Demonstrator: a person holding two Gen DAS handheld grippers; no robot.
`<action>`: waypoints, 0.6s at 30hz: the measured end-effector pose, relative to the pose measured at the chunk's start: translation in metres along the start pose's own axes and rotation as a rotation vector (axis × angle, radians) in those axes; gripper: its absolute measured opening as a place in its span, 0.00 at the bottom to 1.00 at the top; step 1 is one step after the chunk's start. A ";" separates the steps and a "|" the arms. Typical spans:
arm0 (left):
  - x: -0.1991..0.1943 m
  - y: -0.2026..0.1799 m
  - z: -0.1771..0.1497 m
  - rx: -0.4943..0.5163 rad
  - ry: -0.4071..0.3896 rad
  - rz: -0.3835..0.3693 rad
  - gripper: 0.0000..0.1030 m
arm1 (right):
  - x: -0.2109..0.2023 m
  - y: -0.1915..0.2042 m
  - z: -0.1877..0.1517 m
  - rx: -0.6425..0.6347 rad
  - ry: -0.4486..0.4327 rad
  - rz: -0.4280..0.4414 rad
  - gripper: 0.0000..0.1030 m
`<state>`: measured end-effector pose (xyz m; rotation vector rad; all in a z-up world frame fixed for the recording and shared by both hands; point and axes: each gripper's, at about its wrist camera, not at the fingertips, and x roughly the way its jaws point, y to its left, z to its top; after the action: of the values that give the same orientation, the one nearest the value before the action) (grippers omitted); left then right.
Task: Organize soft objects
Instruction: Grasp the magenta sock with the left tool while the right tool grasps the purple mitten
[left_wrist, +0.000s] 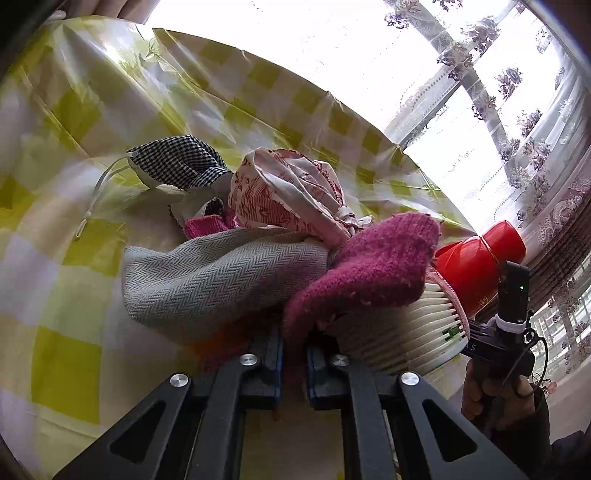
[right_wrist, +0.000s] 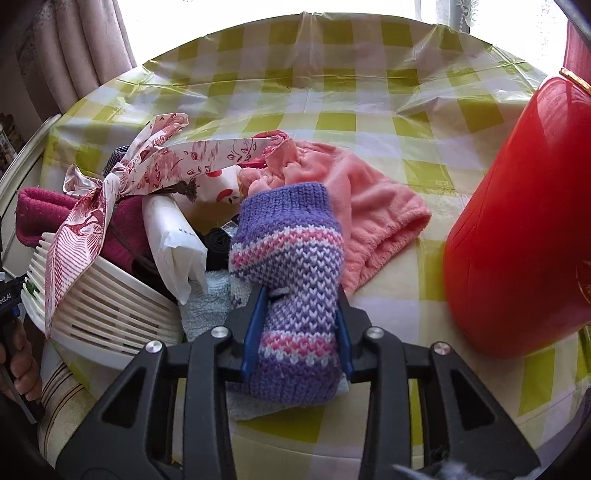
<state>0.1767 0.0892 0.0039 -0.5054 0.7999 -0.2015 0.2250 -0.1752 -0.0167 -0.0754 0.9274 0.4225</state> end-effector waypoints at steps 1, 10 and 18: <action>-0.003 -0.001 -0.001 -0.001 -0.006 0.003 0.09 | -0.003 0.000 -0.001 -0.001 -0.005 0.000 0.31; -0.036 -0.008 -0.012 -0.020 -0.071 0.017 0.09 | -0.036 -0.001 -0.009 -0.003 -0.055 0.008 0.20; -0.072 -0.018 -0.019 -0.023 -0.119 0.030 0.09 | -0.075 -0.005 -0.025 0.007 -0.098 0.025 0.19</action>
<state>0.1141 0.0931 0.0473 -0.5222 0.6937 -0.1336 0.1689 -0.2101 0.0271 -0.0359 0.8337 0.4425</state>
